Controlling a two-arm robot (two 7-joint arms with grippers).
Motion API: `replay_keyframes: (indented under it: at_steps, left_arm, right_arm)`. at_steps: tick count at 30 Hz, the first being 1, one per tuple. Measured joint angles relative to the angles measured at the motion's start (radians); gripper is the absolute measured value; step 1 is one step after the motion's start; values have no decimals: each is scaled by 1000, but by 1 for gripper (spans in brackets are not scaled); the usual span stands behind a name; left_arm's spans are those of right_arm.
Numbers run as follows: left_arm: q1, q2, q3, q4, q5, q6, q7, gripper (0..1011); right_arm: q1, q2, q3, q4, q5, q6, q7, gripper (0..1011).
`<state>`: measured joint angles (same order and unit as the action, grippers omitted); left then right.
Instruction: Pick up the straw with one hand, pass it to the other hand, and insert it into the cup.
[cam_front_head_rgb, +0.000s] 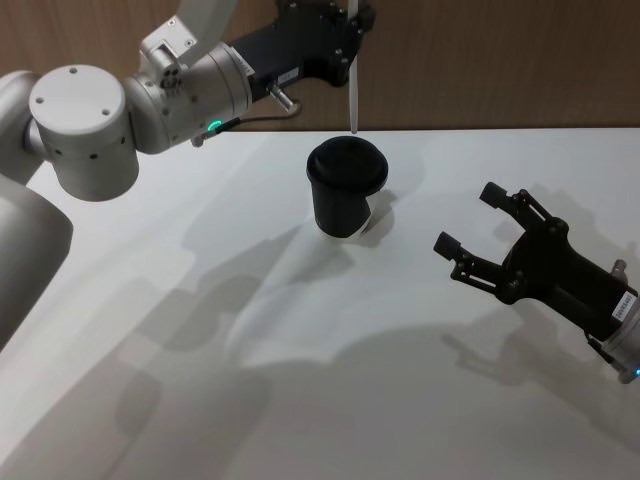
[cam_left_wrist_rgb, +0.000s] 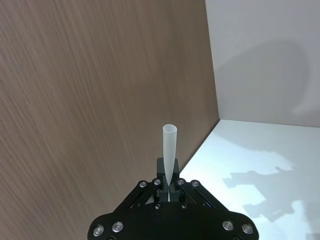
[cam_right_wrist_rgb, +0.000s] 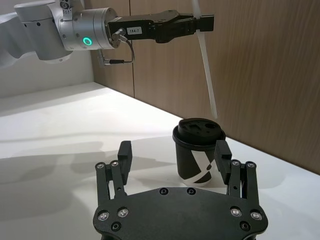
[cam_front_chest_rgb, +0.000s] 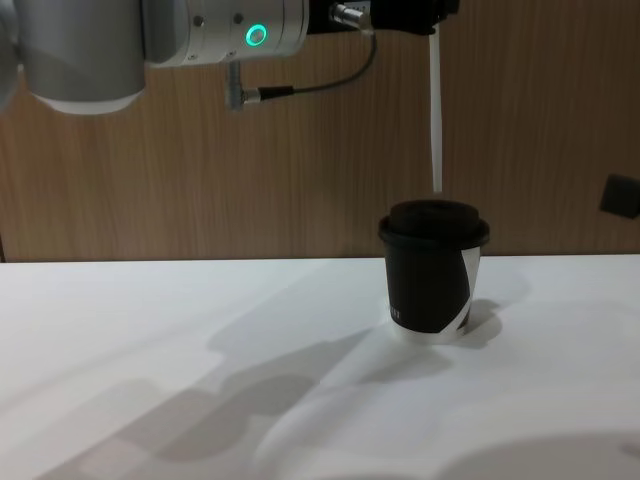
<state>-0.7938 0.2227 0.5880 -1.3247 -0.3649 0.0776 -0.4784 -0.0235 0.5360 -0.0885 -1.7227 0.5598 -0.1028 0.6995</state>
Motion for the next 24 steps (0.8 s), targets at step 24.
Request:
replay_keyframes:
  at_steps: [24]
  left_arm:
    - [9, -10, -20, -22, -2, 54, 1, 15]
  right_arm:
    - [0, 0, 0, 0, 0, 0, 0, 1001]
